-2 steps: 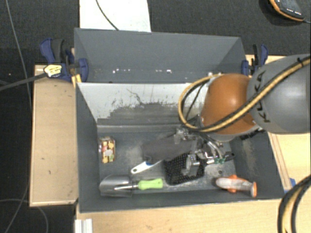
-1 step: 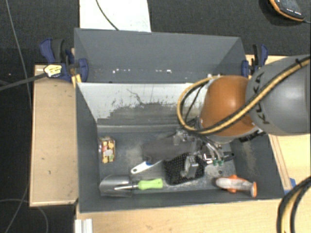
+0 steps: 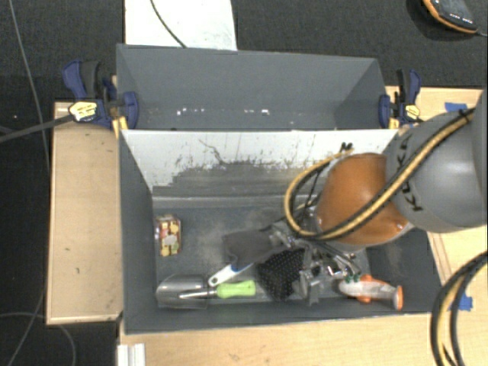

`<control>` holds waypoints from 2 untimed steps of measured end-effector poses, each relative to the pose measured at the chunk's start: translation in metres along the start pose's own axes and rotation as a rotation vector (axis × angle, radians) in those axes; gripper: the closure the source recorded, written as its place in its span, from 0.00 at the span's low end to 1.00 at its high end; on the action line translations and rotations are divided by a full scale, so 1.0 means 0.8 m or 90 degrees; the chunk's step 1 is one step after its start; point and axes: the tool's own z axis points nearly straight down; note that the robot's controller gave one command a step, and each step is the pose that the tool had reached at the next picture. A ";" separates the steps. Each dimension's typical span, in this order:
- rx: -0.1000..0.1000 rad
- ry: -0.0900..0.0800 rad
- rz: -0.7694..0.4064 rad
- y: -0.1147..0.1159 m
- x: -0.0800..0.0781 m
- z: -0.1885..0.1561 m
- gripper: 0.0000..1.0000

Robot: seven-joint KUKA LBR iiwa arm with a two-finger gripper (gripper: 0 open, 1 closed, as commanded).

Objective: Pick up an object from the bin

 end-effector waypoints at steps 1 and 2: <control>-0.001 0.002 -0.107 -0.022 -0.001 -0.007 0.00; 0.001 -0.002 -0.008 -0.004 -0.014 0.007 0.00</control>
Offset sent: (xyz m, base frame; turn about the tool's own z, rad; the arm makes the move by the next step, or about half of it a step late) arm 0.0110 0.0016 -0.0073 -0.0134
